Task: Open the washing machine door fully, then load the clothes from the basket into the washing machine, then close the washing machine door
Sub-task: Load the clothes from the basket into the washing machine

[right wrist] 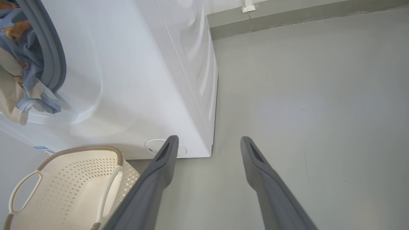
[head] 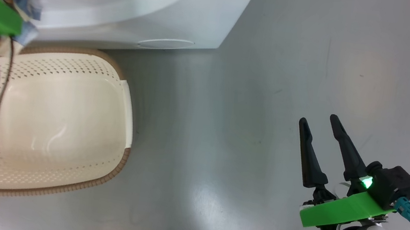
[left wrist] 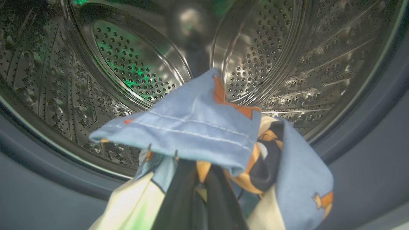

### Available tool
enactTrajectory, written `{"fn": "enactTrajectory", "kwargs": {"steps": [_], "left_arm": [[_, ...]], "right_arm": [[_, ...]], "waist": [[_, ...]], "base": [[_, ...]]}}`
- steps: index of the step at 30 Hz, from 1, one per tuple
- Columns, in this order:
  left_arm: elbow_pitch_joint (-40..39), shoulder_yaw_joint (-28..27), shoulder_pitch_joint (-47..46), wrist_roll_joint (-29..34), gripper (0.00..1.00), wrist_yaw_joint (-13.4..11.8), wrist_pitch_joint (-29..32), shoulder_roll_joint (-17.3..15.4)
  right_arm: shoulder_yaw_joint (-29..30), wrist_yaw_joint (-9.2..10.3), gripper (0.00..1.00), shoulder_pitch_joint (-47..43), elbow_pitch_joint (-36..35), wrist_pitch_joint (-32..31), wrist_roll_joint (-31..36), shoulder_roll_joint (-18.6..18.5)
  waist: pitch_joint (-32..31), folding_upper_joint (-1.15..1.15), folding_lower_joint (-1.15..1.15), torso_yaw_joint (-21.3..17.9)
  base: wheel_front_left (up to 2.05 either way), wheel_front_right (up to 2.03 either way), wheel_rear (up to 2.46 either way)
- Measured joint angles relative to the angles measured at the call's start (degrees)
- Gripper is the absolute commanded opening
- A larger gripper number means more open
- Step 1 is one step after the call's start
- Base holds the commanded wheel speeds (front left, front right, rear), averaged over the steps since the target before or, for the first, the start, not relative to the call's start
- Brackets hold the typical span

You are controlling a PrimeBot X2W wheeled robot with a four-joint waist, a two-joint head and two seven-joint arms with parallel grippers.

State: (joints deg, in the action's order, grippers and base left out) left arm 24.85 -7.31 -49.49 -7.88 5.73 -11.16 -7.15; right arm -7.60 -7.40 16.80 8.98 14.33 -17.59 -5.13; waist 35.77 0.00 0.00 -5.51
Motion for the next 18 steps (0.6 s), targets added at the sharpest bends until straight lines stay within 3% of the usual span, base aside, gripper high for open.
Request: {"fn": "enactTrajectory", "kwargs": {"steps": [18], "left_arm": [[14.74,3.19,-16.53,1.63,0.00,0.08,0.77,-4.34]], "right_arm": [[-0.37,0.00,1.00,0.03,-0.58,0.00,-0.14,0.01]], "waist": [[4.71,0.00,0.00,-1.57]], "base": [[0.00,0.00,0.00]]}}
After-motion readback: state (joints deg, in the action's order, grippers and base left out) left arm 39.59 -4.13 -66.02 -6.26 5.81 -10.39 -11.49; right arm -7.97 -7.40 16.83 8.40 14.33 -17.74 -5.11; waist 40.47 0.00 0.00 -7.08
